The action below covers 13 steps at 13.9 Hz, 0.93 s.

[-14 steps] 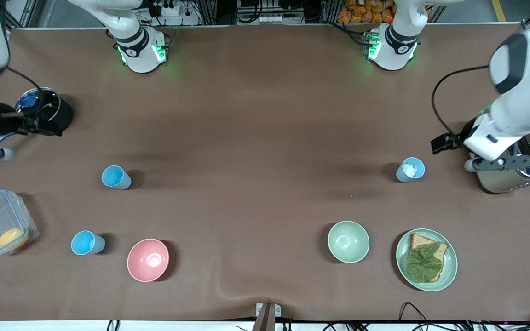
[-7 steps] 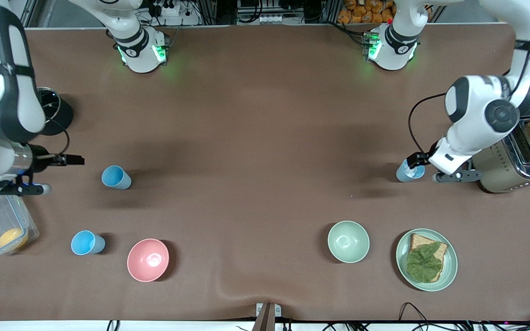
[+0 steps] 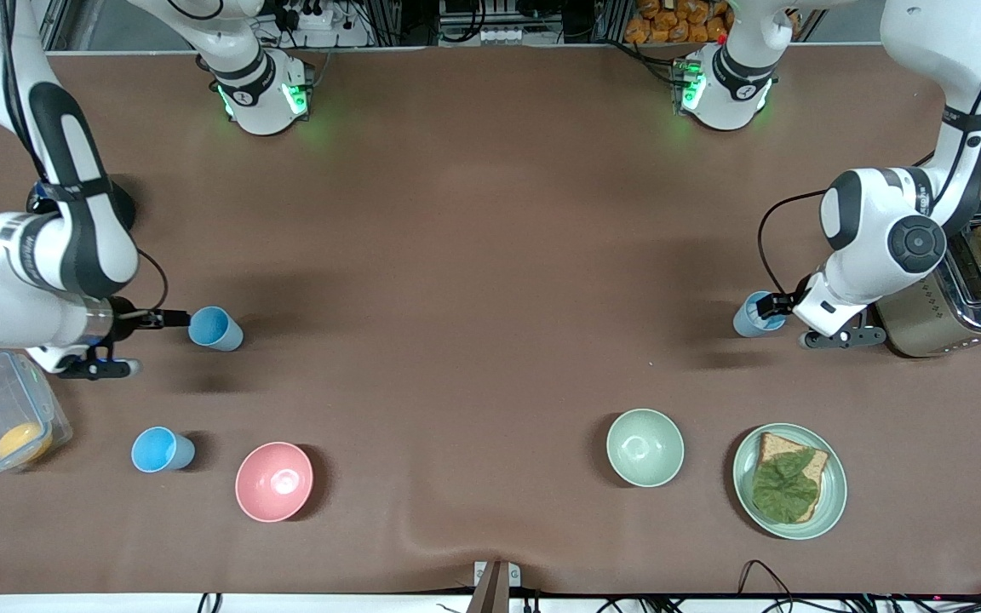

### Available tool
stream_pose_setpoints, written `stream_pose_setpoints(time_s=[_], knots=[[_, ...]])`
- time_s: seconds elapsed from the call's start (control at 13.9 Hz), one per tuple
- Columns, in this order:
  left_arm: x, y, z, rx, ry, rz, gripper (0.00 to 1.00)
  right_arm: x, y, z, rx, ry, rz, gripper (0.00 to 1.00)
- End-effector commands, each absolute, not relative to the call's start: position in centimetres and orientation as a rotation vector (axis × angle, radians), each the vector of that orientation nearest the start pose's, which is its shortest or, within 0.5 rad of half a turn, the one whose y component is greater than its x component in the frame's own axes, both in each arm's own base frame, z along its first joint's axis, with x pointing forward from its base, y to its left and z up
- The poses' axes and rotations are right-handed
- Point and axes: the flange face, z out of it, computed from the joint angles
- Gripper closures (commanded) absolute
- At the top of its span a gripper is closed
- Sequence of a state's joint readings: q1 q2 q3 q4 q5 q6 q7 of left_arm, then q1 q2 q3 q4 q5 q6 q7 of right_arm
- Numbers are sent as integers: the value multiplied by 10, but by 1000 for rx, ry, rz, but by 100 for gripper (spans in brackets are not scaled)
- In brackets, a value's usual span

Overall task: Stack blue cups with both arms
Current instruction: 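Grasp a blue cup with the right gripper while the left gripper grasps another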

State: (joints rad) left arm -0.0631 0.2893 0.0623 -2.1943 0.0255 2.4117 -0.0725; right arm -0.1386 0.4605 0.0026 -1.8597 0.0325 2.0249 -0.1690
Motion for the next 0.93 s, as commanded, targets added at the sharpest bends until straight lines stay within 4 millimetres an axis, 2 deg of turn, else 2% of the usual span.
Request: stream_pose_setpoints(time_s=[0.0, 0.22, 0.36, 0.43, 0.65, 0.86], knots=[[549, -1, 242, -3095, -31, 100, 35, 603, -74, 226, -3017, -32, 435, 0], [549, -2, 235, -3102, -68, 119, 100, 602, -71, 219, -3013, -39, 454, 0], [552, -6, 237, -3112, -84, 112, 100, 603, -62, 217, -3013, -57, 462, 99], [554, -9, 241, -3117, -72, 99, 100, 603, -58, 217, -3015, -64, 463, 100], [565, -41, 263, -3142, -9, 25, 100, 603, -57, 217, -3014, -67, 466, 100], [582, -90, 287, -3174, -15, -60, 100, 603, -53, 221, -3013, -74, 473, 100]])
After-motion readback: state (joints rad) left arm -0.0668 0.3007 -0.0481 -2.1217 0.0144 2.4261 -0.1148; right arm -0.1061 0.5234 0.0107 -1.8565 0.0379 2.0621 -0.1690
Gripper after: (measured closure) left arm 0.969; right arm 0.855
